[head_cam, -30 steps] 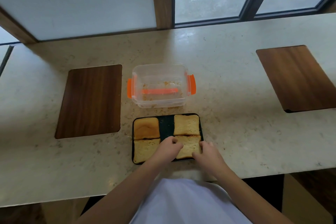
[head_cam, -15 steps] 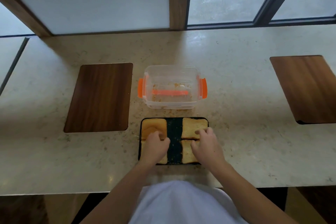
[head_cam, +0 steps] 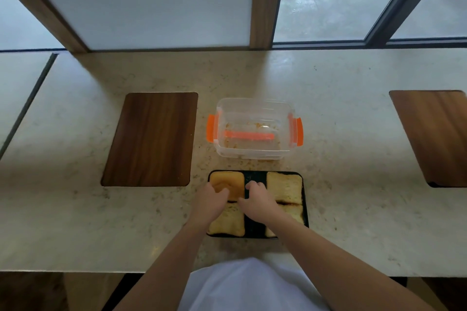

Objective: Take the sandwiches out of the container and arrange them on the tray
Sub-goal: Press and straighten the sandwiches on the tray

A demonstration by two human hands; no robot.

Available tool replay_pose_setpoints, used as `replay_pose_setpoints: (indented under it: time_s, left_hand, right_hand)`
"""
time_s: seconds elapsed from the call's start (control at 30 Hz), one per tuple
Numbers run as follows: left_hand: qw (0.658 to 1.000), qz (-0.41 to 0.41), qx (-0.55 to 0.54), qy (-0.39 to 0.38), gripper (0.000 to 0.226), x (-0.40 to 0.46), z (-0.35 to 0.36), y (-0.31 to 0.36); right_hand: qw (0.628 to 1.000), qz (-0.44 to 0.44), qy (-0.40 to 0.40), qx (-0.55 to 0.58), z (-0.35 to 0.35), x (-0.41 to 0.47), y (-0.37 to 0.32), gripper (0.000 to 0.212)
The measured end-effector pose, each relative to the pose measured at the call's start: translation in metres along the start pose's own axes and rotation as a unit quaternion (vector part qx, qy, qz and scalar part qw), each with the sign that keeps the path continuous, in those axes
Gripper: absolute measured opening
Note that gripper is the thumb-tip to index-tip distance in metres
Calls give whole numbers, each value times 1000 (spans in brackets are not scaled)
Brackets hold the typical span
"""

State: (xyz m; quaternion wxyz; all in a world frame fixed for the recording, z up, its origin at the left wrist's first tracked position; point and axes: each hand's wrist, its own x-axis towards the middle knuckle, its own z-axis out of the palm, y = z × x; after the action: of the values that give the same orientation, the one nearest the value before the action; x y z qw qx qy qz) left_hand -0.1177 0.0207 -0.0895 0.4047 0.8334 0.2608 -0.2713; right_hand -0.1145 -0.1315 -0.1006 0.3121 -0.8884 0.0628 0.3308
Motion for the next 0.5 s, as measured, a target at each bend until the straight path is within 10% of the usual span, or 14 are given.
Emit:
replay_pose_setpoints:
  time_s: [0.5]
  left_hand:
    - [999, 24, -43, -13, 17, 4, -7, 5]
  right_hand:
    - [999, 31, -23, 37, 7, 9, -3, 38]
